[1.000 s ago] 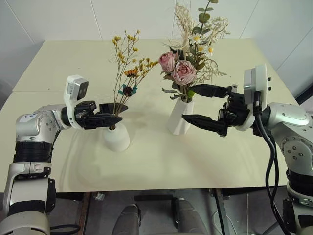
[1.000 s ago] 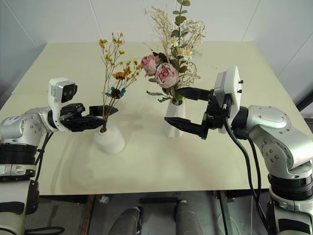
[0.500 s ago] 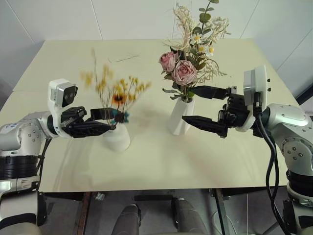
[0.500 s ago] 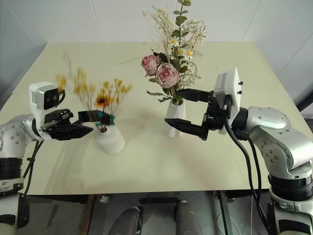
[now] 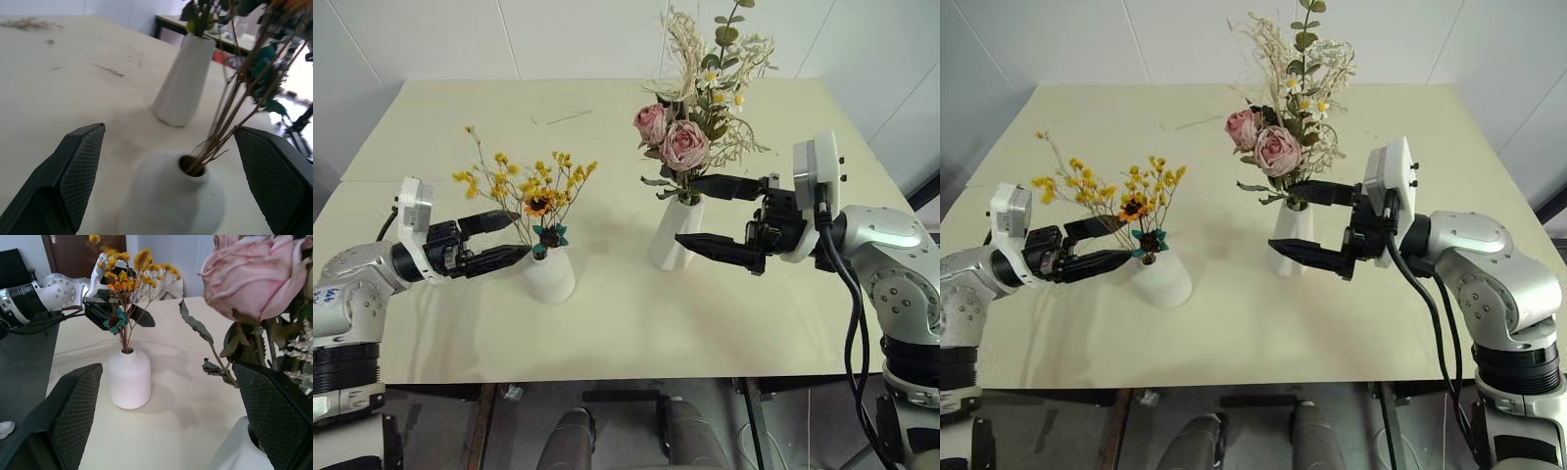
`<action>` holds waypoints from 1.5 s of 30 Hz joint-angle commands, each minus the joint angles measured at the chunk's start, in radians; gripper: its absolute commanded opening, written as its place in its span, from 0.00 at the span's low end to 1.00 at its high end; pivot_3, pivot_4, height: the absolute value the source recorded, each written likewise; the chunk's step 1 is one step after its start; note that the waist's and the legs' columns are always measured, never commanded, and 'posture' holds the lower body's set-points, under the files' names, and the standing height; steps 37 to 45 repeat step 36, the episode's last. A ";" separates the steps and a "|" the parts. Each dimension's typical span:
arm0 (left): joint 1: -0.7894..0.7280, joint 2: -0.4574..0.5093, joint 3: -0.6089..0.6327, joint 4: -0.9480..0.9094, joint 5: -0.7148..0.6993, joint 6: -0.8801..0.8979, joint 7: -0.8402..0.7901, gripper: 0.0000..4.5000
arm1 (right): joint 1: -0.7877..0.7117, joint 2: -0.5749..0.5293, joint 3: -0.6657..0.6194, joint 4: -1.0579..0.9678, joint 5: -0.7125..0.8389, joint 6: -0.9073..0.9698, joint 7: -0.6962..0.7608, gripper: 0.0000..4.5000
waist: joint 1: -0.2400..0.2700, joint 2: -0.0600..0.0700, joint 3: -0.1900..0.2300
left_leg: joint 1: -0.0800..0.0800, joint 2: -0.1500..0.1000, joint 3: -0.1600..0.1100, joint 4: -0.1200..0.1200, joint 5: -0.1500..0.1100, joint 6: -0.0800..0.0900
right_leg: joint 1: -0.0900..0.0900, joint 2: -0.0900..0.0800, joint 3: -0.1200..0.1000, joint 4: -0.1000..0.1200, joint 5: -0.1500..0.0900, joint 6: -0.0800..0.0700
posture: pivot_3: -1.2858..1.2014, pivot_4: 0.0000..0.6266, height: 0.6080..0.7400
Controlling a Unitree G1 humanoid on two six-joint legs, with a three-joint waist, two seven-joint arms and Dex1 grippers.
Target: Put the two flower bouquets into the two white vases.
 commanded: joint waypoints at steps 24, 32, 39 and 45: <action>0.179 0.040 0.100 -0.343 -0.134 -0.020 0.057 1.00 | 0.317 -0.167 -0.306 -0.106 -0.035 -0.063 -0.035 1.00 | -0.004 0.000 0.000 | 0.005 0.001 0.001 0.001 0.001 0.002 | 0.006 0.002 0.001 -0.001 0.001 -0.001 | 0.52 0.24 1.00; 0.183 0.041 0.087 -0.355 -0.133 -0.018 0.052 1.00 | 0.338 -0.179 -0.295 -0.085 -0.052 -0.081 -0.011 1.00 | -0.001 0.000 0.000 | 0.004 0.001 0.001 0.000 0.001 0.002 | 0.005 0.002 0.000 -0.002 0.001 -0.001 | 0.52 0.24 1.00; 0.189 0.037 0.087 -0.371 -0.144 -0.007 0.063 1.00 | 0.340 -0.176 -0.293 -0.059 -0.065 -0.099 -0.005 1.00 | -0.002 0.000 0.000 | 0.004 0.001 0.001 0.000 0.001 0.002 | 0.005 0.002 0.000 -0.002 0.001 -0.001 | 0.52 0.24 1.00; 0.189 0.037 0.087 -0.371 -0.144 -0.007 0.063 1.00 | 0.340 -0.176 -0.293 -0.059 -0.065 -0.099 -0.005 1.00 | -0.002 0.000 0.000 | 0.004 0.001 0.001 0.000 0.001 0.002 | 0.005 0.002 0.000 -0.002 0.001 -0.001 | 0.52 0.24 1.00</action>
